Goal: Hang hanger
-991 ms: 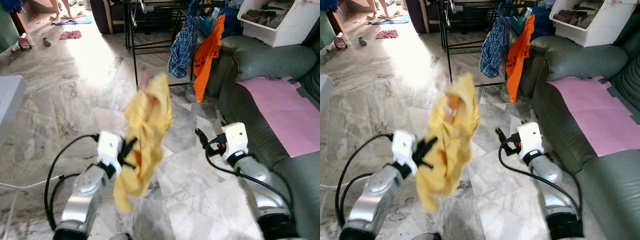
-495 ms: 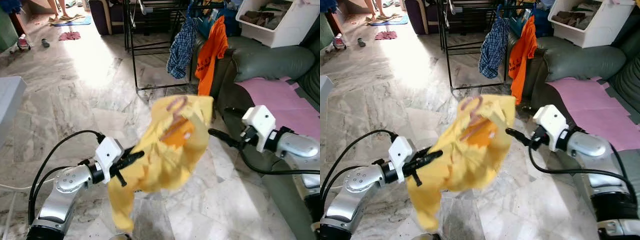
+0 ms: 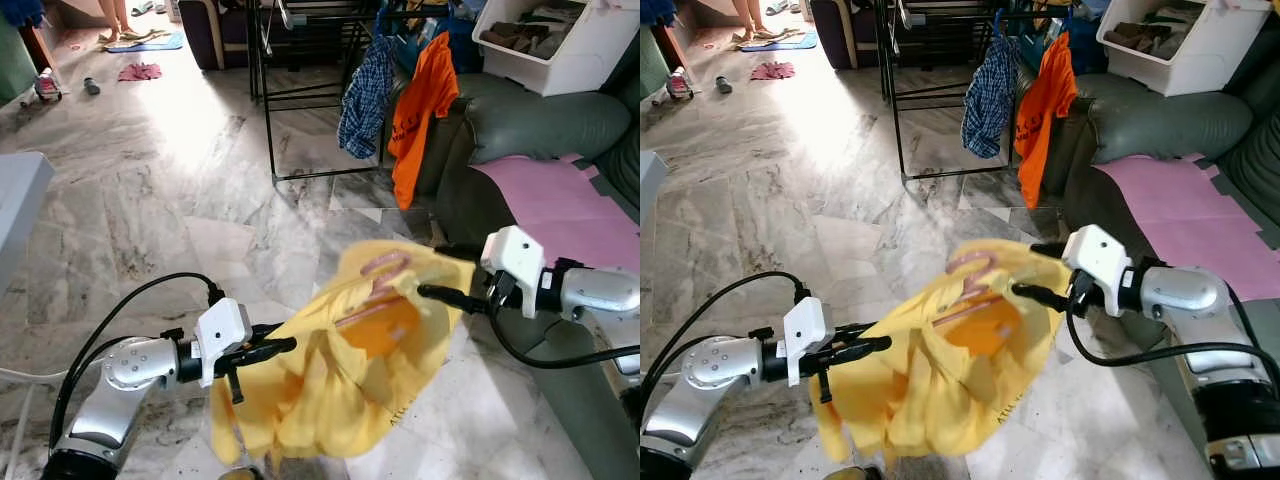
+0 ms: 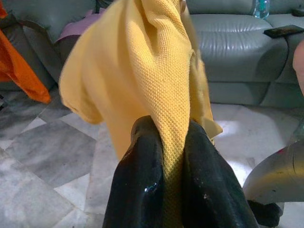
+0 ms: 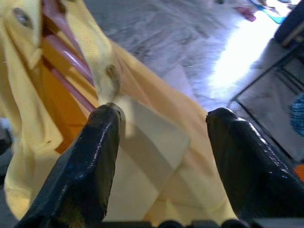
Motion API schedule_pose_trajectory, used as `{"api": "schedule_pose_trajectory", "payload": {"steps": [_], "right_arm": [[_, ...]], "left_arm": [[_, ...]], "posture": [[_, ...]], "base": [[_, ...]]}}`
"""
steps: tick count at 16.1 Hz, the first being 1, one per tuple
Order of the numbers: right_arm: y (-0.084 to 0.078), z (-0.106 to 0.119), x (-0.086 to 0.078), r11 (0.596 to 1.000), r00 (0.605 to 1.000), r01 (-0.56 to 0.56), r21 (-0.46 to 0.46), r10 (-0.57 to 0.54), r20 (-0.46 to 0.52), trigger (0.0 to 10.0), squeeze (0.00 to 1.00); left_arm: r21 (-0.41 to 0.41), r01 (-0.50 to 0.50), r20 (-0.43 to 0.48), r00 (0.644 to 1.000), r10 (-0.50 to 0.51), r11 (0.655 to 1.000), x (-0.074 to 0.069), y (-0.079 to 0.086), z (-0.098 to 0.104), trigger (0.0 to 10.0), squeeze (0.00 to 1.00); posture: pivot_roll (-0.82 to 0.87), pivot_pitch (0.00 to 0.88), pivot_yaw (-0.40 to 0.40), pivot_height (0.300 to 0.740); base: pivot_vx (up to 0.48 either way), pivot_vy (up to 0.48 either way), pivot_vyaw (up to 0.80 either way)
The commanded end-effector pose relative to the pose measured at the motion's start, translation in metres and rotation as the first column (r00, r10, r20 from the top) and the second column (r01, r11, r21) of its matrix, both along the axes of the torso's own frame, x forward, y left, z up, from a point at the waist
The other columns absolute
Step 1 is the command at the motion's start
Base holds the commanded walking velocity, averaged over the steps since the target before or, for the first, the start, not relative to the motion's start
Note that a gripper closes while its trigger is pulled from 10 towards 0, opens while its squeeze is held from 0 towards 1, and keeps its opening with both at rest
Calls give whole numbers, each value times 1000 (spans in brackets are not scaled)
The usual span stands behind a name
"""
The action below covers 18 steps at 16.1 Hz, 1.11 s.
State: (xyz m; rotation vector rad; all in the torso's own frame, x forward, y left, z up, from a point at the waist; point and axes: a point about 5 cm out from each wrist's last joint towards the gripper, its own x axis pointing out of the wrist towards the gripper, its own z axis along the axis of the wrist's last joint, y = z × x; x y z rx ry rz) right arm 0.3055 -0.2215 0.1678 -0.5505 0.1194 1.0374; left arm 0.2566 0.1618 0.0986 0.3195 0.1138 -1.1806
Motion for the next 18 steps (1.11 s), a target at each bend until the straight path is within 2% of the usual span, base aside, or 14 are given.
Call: {"api": "schedule_pose_trajectory", "payload": {"steps": [1, 2, 3, 4, 5, 6, 13, 14, 15, 16, 18], "right_arm": [[-2, 2, 1, 999, 999, -37, -34, 36, -19, 7961, 0], [-4, 1, 1, 999, 999, -39, -35, 38, -33, 0, 0], [-5, 0, 1, 998, 998, -48, -49, 46, -45, 0, 0], [-5, -1, 0, 996, 997, -61, -63, 58, -52, 4941, 0], [-5, -2, -1, 994, 995, -79, -73, 74, -67, 8000, 0], [-5, -3, -2, 990, 991, -106, -92, 98, -87, 10000, 0], [-8, -10, 0, 946, 964, -242, -214, 209, -164, 10000, 0], [-6, -14, -1, 934, 952, -276, -228, 233, -197, 7255, 0], [-6, -16, -2, 926, 948, -289, -243, 242, -206, 3059, 0], [-6, -18, -1, 921, 945, -297, -250, 247, -213, 0, 0], [-6, -19, -1, 926, 943, -297, -233, 247, -222, 0, 0]], "left_arm": [[-10, 46, 41, 998, -46, 999, 2, -3, 9, 0, 0], [-11, 50, 41, 998, -49, 999, 2, -2, 9, 0, 0], [-7, 68, 39, 997, -67, 998, 1, -2, 9, 0, 0], [-4, 79, 37, 996, -78, 997, 1, -2, 9, 0, 0], [-3, 90, 35, 995, -90, 996, 0, -2, 9, 0, 0], [1, 102, 38, 994, -102, 995, 0, -2, 9, 0, 0], [20, 184, 44, 982, -185, 983, -1, -8, 11, 0, 0], [20, 193, 48, 980, -194, 981, -1, -9, 11, 0, 0], [19, 195, 48, 980, -195, 981, -1, -10, 12, 0, 0], [21, 197, 48, 979, -198, 980, -1, -10, 11, 0, 0], [23, 196, 49, 979, -197, 980, -1, -9, 11, 0, 0]], "posture": [[5, 74, -46, 740], [5, 74, -46, 740], [5, 77, -46, 740], [4, 77, -46, 740], [4, 77, -46, 740], [5, 79, -45, 740], [2, 80, -42, 740], [2, 81, -41, 740], [2, 81, -41, 740], [2, 81, -41, 740], [6, 82, -44, 740]], "base": [[0, 0, 0], [0, 0, 0], [0, 0, 0], [0, 0, 0], [0, 0, 0], [0, 0, 0], [0, 0, 0], [0, 0, 0], [0, 0, 0], [0, 0, 0], [0, 0, 0]]}}
